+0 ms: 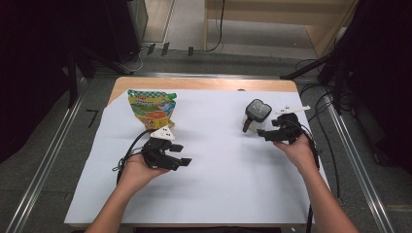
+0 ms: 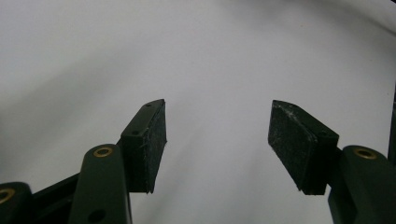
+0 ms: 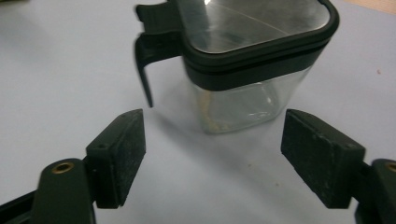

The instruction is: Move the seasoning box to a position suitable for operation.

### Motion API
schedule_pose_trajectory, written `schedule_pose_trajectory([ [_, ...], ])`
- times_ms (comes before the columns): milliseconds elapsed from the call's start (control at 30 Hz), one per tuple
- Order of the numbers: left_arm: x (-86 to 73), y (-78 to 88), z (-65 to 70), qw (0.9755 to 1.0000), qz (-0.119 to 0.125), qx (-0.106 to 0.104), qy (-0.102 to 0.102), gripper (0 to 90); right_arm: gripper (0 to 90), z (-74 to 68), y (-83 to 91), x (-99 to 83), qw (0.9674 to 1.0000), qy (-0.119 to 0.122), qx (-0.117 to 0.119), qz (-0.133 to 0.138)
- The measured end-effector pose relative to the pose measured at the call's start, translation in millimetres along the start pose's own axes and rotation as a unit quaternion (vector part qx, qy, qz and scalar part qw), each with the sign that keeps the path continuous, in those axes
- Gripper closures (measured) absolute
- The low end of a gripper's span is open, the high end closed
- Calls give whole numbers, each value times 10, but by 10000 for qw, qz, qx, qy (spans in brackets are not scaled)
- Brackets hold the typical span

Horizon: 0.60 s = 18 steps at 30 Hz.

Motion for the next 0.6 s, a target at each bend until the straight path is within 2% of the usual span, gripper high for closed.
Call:
schedule_pose_trajectory([
  [100, -3, -9, 2, 10000, -46, 7, -36, 379, 179, 78, -74, 18, 10000, 19, -64, 52],
  [133, -3, -12, 2, 10000, -57, -1, -43, 379, 169, 104, -112, 41, 9998, -25, 50, 180],
  [233, -5, -31, 6, 10000, -70, -6, -34, 379, 150, 130, -160, 52, 9998, 12, 82, 201],
  [433, -24, -42, 19, 9999, -116, 6, -51, 379, 137, 171, -278, 126, 9997, 151, -43, 167],
  [600, -26, -43, 22, 9999, -126, -13, -57, 379, 129, 198, -350, 195, 9995, 213, 40, 250],
])
Point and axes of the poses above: each handheld gripper's, and its own axes: y roughly backward along the jaws, x roughly out of its top, z roughly to its right, the point moved 5 cm from there along -y, roughly forward along the jaws, and after that the axes turned 8 degrees about -z, right-handed, at the moved point
